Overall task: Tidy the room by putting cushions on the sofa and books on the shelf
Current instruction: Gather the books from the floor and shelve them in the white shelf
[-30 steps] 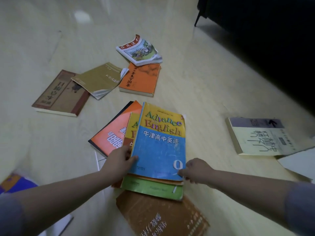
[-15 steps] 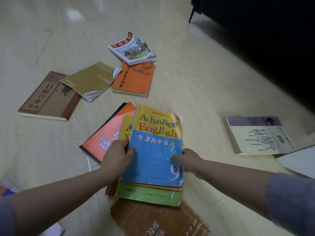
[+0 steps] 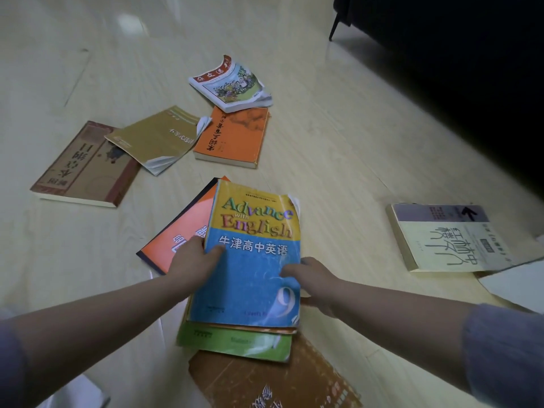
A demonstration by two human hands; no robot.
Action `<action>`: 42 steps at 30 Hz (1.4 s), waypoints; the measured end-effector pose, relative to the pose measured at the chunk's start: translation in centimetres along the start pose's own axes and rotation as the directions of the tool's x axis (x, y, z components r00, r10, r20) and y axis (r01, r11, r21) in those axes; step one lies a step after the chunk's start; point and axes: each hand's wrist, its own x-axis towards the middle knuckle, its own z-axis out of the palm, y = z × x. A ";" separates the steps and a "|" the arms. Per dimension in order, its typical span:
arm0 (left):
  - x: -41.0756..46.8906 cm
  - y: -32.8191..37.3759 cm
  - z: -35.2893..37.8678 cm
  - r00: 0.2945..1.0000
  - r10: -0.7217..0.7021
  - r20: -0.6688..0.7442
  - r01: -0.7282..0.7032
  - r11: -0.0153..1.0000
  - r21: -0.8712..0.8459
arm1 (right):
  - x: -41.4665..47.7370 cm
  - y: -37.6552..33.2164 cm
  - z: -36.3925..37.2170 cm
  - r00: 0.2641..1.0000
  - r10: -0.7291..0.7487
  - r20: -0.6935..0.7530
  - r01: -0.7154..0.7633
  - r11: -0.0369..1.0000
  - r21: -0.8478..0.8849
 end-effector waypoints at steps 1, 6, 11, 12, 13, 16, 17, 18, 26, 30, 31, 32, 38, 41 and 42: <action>0.2 -0.2 -0.2 1.000 -0.016 0.009 0.016 1.000 -0.018 | -0.1 0.0 0.2 1.000 0.003 0.025 -0.003 1.000 -0.007; 0.5 -0.5 -1.7 0.978 -0.066 0.196 0.106 0.974 -0.199 | 0.5 0.2 0.1 1.000 -0.030 0.002 0.030 0.997 -0.076; -2.0 0.6 -1.2 0.967 0.110 0.228 0.002 0.897 -0.442 | 1.2 0.9 -2.1 0.999 -0.011 -0.050 0.014 0.999 0.050; -2.6 1.0 -1.2 0.964 0.140 0.227 -0.015 0.878 -0.479 | 1.0 0.8 -2.7 0.999 -0.028 -0.036 0.030 0.998 0.064; -3.1 1.6 -1.2 0.958 0.181 0.224 -0.045 0.863 -0.502 | 0.7 0.6 -3.0 0.999 -0.041 0.000 0.041 0.994 0.098; -4.3 4.0 -1.2 0.931 0.309 0.195 -0.168 0.837 -0.521 | -0.3 -0.1 -4.5 0.988 -0.058 0.145 0.017 0.963 0.268; -4.7 5.0 -0.9 0.921 0.343 0.185 -0.204 0.828 -0.522 | -0.7 -0.2 -5.5 0.984 -0.070 0.165 0.009 0.939 0.343; -4.9 5.8 -0.7 0.914 0.367 0.173 -0.232 0.822 -0.520 | -1.0 -0.3 -6.3 0.979 -0.101 0.176 0.021 0.914 0.405; -3.3 11.4 2.4 0.879 0.476 0.028 -0.418 0.798 -0.434 | -1.6 -1.9 -11.0 0.852 -0.476 -0.217 0.504 0.637 0.584; -3.1 13.7 4.3 0.854 0.519 -0.005 -0.474 0.776 -0.417 | -3.2 -2.1 -13.2 0.726 -0.527 -0.441 0.685 0.613 0.394; -3.0 13.7 4.7 0.851 0.525 0.003 -0.476 0.773 -0.419 | -3.4 -2.0 -13.5 0.700 -0.539 -0.470 0.706 0.622 0.338; -2.9 13.8 5.3 0.844 0.536 0.017 -0.482 0.771 -0.417 | -3.6 -1.5 -14.0 0.680 -0.549 -0.486 0.718 0.634 0.288; -1.8 12.7 6.3 0.833 0.535 0.142 -0.469 0.818 -0.333 | -3.4 0.8 -14.8 0.685 -0.597 -0.417 0.700 0.698 0.150; -1.8 13.2 6.5 0.826 0.530 0.194 -0.433 0.815 -0.385 | -3.2 1.2 -14.8 0.715 -0.584 -0.385 0.690 0.680 0.249; -1.7 13.4 6.6 0.828 0.523 0.202 -0.415 0.814 -0.406 | -3.1 1.1 -14.8 0.726 -0.580 -0.369 0.683 0.672 0.286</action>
